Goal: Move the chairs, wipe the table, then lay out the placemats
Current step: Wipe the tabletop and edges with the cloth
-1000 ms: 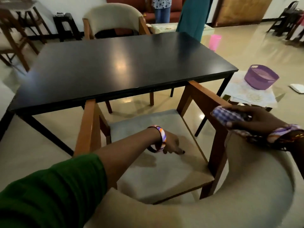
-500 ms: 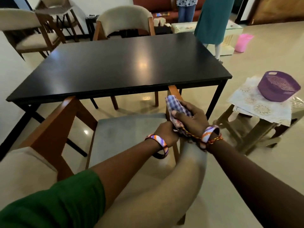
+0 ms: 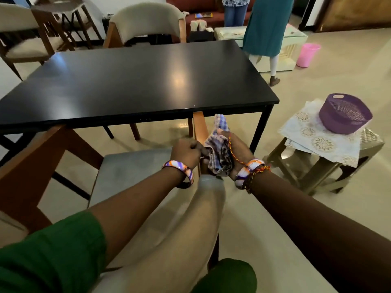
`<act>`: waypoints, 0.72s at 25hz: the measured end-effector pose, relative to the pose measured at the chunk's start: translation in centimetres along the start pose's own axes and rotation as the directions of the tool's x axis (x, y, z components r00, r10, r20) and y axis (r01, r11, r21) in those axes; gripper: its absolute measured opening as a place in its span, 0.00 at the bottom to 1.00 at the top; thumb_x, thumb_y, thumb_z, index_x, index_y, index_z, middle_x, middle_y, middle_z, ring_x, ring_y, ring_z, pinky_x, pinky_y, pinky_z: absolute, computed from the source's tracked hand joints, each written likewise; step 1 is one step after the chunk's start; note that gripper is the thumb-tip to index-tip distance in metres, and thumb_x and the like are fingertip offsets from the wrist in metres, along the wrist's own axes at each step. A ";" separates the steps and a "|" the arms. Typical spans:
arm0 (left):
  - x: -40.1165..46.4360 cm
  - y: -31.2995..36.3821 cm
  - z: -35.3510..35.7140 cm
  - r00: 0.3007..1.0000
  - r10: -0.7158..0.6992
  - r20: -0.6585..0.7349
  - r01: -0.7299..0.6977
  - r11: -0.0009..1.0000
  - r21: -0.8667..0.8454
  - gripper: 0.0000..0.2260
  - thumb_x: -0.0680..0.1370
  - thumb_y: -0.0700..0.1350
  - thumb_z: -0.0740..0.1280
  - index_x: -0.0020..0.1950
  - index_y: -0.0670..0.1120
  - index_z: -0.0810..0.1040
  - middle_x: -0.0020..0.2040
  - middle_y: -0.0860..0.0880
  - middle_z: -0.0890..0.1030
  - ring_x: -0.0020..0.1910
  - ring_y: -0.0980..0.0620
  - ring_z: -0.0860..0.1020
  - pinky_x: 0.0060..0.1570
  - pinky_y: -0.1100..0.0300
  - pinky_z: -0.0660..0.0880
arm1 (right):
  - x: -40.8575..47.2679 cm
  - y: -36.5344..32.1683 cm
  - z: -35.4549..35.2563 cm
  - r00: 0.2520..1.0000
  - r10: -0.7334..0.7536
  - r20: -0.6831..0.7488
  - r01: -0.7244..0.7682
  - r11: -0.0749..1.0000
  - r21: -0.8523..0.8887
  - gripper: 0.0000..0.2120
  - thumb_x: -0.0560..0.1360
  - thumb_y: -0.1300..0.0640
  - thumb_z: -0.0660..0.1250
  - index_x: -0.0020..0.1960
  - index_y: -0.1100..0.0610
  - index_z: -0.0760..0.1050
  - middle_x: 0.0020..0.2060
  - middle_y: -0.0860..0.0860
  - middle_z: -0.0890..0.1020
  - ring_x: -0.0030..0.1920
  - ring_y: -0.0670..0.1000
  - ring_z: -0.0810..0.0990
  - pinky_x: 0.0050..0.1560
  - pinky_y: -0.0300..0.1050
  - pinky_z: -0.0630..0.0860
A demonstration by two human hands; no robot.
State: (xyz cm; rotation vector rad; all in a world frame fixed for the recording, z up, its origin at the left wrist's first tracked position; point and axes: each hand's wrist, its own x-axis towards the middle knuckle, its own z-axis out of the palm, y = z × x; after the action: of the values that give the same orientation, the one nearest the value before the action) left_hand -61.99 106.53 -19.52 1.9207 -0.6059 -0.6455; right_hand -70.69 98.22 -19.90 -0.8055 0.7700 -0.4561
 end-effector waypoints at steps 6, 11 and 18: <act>3.9 5.4 6.1 0.983 0.113 0.142 -0.126 0.988 0.087 0.11 0.78 0.31 0.58 0.44 0.42 0.79 0.40 0.49 0.79 0.37 0.58 0.76 0.43 0.59 0.74 | 6.4 -5.3 -10.7 0.990 0.108 -0.095 -0.108 0.994 0.003 0.10 0.74 0.52 0.66 0.52 0.56 0.78 0.41 0.57 0.79 0.37 0.54 0.78 0.36 0.45 0.77; 10.1 11.7 17.5 0.937 0.152 0.316 -0.224 0.952 0.207 0.08 0.79 0.36 0.59 0.48 0.40 0.78 0.46 0.47 0.81 0.37 0.58 0.77 0.34 0.67 0.72 | 10.6 -11.9 -20.2 0.967 0.119 -0.223 -0.172 0.957 -0.235 0.11 0.65 0.48 0.70 0.44 0.53 0.79 0.38 0.56 0.80 0.35 0.56 0.77 0.36 0.46 0.77; 16.2 17.2 35.3 0.804 -0.018 0.594 -0.171 0.950 0.261 0.11 0.79 0.36 0.59 0.58 0.36 0.77 0.57 0.39 0.81 0.46 0.47 0.78 0.37 0.61 0.73 | 14.5 -21.7 -35.2 0.915 -0.111 -0.387 -0.078 0.895 -0.440 0.18 0.67 0.53 0.72 0.55 0.55 0.74 0.36 0.57 0.80 0.33 0.55 0.78 0.33 0.44 0.75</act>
State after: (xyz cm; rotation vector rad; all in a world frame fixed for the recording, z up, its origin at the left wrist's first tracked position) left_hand -75.89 66.39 -19.96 1.9477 -1.2352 -1.1744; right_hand -89.81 59.16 -25.11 -1.1688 1.2871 -0.4740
